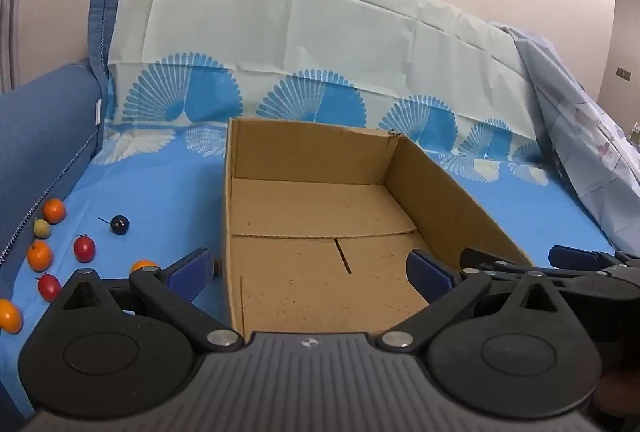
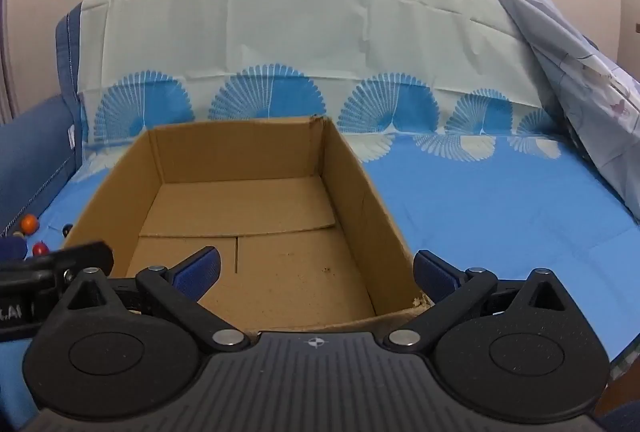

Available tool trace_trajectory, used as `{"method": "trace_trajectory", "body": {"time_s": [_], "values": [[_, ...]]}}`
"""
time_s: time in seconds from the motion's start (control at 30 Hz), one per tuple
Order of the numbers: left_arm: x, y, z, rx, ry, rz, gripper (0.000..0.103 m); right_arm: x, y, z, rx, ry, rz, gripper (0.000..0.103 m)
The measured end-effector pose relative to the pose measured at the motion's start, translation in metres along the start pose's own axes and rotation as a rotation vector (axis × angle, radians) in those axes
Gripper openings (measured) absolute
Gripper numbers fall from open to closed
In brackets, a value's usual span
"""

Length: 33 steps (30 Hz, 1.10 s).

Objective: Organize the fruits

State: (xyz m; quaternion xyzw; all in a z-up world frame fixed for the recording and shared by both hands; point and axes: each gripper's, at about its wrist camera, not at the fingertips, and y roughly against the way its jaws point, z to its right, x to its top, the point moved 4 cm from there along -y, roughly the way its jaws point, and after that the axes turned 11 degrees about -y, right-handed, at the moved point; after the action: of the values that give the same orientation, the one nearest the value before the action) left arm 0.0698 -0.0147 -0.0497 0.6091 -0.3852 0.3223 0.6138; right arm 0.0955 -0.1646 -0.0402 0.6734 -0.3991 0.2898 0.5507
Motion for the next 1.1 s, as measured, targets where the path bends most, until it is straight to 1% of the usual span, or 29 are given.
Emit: {"method": "trace_trajectory", "body": {"time_s": [0.23,0.4,0.57,1.1], "values": [[0.0019,-0.0056,0.0003,-0.003,-0.002,-0.019,0.103,0.0004,-0.0022,0.0050,-0.015,0.009,-0.020,0.099],[0.0025,-0.0075,0.0000,-0.007,-0.014,-0.024,0.103,0.0024,-0.0020,0.0053,-0.022,-0.001,-0.016,0.097],[0.0021,-0.0082,0.0035,-0.008,-0.020,-0.029,0.103,0.0008,-0.0035,0.0056,-0.039,-0.007,-0.021,0.097],[0.0016,-0.0106,0.0035,-0.007,-0.019,-0.034,0.103,-0.0013,-0.0041,0.0087,-0.044,-0.014,-0.025,0.097]]}}
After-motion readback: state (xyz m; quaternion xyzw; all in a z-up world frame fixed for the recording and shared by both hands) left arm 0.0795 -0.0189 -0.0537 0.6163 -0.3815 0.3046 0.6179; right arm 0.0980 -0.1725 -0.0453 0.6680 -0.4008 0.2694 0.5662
